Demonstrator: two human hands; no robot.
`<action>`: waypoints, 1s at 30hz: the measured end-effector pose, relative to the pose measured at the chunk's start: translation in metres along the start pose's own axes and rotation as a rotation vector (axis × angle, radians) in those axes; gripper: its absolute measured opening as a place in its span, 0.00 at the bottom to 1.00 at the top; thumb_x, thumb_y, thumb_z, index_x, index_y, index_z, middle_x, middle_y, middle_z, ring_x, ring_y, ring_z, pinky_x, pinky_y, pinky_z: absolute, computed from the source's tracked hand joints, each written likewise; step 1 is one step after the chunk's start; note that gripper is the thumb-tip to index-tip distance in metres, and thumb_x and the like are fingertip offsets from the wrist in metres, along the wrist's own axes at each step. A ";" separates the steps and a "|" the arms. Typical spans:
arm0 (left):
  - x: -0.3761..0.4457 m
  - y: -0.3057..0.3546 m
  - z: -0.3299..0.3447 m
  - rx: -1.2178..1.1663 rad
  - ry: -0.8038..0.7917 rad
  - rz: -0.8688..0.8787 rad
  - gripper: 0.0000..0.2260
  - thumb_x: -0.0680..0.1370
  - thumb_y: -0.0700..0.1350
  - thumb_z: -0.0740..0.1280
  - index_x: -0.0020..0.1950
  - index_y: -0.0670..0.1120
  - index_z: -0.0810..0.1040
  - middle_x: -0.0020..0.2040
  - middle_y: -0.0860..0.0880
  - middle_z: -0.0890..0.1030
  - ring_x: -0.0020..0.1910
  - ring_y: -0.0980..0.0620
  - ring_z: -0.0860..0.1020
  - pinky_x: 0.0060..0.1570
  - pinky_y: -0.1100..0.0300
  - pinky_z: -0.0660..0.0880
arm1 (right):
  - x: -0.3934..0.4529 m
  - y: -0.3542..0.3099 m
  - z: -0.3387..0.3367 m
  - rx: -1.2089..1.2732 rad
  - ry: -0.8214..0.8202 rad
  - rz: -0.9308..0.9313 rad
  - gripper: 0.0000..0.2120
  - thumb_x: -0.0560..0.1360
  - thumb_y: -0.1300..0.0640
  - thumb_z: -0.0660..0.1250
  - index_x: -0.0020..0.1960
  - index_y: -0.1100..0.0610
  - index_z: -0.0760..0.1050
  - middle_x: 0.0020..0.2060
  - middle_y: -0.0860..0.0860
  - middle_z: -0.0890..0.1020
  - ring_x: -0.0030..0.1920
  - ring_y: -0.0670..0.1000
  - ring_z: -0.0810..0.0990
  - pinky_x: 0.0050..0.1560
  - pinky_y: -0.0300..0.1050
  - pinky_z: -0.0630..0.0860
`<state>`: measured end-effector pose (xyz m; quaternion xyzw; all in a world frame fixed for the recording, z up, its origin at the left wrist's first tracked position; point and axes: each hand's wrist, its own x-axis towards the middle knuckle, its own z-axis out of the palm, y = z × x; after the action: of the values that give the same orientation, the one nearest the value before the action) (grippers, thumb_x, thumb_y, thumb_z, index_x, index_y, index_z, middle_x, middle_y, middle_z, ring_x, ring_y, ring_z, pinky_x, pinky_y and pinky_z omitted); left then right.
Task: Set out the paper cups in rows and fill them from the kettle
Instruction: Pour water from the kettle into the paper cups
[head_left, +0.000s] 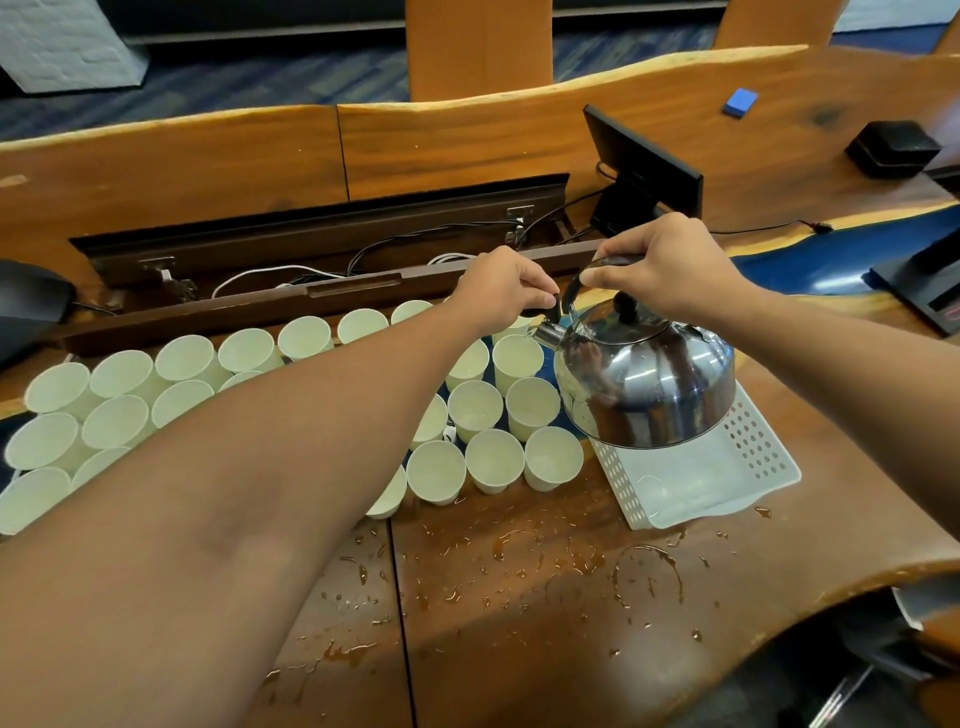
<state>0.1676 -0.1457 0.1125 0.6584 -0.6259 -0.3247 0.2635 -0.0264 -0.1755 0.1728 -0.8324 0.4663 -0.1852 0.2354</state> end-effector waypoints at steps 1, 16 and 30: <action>-0.001 0.000 0.000 -0.002 0.000 -0.001 0.08 0.77 0.44 0.72 0.54 0.50 0.86 0.53 0.50 0.84 0.54 0.52 0.79 0.59 0.48 0.77 | -0.001 -0.001 0.000 0.000 -0.003 -0.001 0.10 0.73 0.47 0.73 0.47 0.54 0.85 0.38 0.48 0.84 0.41 0.47 0.81 0.39 0.39 0.75; -0.006 0.003 -0.004 0.057 -0.023 0.011 0.06 0.76 0.47 0.73 0.51 0.55 0.86 0.50 0.55 0.84 0.54 0.53 0.79 0.61 0.43 0.74 | -0.019 -0.002 -0.003 0.070 0.025 0.032 0.09 0.73 0.47 0.74 0.46 0.52 0.85 0.41 0.52 0.85 0.45 0.50 0.82 0.47 0.50 0.80; -0.026 0.003 0.007 0.036 -0.037 0.020 0.05 0.76 0.47 0.74 0.50 0.53 0.86 0.48 0.56 0.84 0.51 0.53 0.80 0.57 0.45 0.77 | -0.045 -0.011 -0.008 0.060 -0.004 0.055 0.10 0.73 0.48 0.74 0.48 0.54 0.85 0.47 0.55 0.85 0.50 0.52 0.82 0.51 0.51 0.80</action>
<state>0.1601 -0.1193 0.1130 0.6507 -0.6428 -0.3231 0.2430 -0.0451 -0.1338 0.1811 -0.8121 0.4828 -0.1909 0.2664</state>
